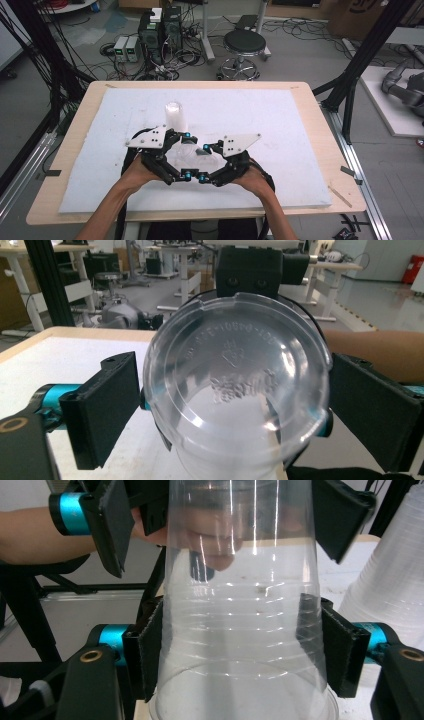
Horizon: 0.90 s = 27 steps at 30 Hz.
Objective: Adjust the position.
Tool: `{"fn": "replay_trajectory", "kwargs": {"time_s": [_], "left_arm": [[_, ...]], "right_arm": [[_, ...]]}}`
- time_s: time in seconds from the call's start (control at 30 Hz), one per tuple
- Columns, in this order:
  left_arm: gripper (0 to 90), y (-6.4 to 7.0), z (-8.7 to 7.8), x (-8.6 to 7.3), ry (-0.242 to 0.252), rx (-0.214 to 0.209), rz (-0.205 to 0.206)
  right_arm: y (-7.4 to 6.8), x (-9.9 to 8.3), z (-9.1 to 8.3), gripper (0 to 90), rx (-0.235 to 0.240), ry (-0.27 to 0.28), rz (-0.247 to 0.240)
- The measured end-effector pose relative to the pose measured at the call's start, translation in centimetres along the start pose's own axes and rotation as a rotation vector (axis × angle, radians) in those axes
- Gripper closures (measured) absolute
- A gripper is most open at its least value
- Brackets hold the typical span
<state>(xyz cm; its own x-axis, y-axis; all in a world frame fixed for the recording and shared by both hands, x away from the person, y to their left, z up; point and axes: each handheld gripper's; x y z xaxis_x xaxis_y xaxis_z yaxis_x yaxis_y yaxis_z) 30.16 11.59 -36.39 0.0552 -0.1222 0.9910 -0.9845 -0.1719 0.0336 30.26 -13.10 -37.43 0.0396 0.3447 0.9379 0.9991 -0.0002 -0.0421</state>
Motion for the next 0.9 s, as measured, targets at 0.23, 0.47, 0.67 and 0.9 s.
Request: {"fn": "replay_trajectory", "kwargs": {"time_s": [0.23, 0.47, 0.67, 0.9], "left_arm": [[8.0, -0.3, -1.0, 1.2, -0.231, 0.038, 0.05], [8.1, -0.5, -1.0, 3.1, -0.528, 0.019, 0.079], [8.8, -0.3, 0.0, 4.3, -0.693, -0.001, 0.101], [12.8, 0.2, 1.7, 5.4, -0.806, -0.036, 0.119]], "right_arm": [[0.0, 0.2, -1.0, 31.7, -0.024, -0.052, 0.018], [0.1, 1.5, -1.6, 31.8, -0.022, -0.243, 0.033], [-0.1, 2.9, -0.8, 32.3, 0.007, -0.412, 0.021], [-0.1, 3.7, 0.4, 32.3, 0.038, -0.57, 0.028]]}}
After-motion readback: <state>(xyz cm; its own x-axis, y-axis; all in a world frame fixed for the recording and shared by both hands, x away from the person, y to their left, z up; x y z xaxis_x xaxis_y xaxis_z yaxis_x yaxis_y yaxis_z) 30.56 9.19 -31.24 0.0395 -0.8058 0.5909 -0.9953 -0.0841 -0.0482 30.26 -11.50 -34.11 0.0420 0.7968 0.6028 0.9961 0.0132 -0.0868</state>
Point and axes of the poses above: each handheld gripper's, and its own axes: z roughly forward along the jaws, x roughly out of its top, y roughly to its right, and after that the axes turned 5 degrees about x, right-handed
